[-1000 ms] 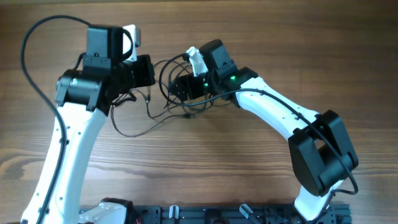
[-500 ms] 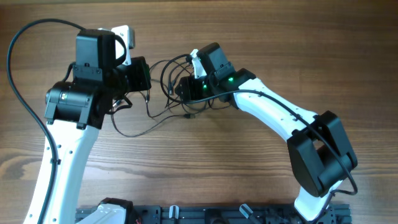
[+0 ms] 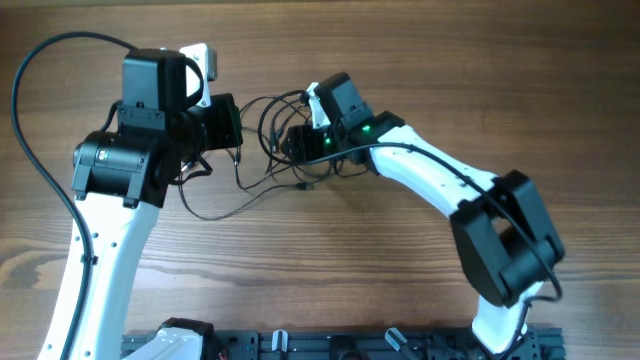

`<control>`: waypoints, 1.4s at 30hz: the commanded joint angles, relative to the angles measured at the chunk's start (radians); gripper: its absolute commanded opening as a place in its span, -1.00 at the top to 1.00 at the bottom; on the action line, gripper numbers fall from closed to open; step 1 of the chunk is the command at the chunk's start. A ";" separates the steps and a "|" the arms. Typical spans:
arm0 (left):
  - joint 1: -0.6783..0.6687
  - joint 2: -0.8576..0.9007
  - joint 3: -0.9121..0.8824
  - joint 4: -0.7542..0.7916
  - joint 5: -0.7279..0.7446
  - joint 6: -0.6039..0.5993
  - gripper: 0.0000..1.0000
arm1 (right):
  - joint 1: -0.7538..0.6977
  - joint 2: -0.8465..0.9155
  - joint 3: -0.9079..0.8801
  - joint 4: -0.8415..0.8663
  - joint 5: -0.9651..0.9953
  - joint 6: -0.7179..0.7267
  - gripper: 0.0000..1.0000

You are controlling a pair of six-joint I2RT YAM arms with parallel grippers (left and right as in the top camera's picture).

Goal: Untangle cables

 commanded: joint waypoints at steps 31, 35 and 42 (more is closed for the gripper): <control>0.001 -0.018 -0.001 -0.027 0.027 0.005 0.80 | 0.008 -0.650 0.036 -0.433 0.089 -0.282 0.91; 0.001 -0.018 -0.001 -0.027 0.043 0.005 0.81 | 0.008 -0.857 0.036 -0.386 0.089 -0.300 0.91; -0.002 -0.018 -0.001 -0.026 0.266 0.057 0.69 | 0.008 -1.059 0.036 -0.323 0.085 -0.299 0.91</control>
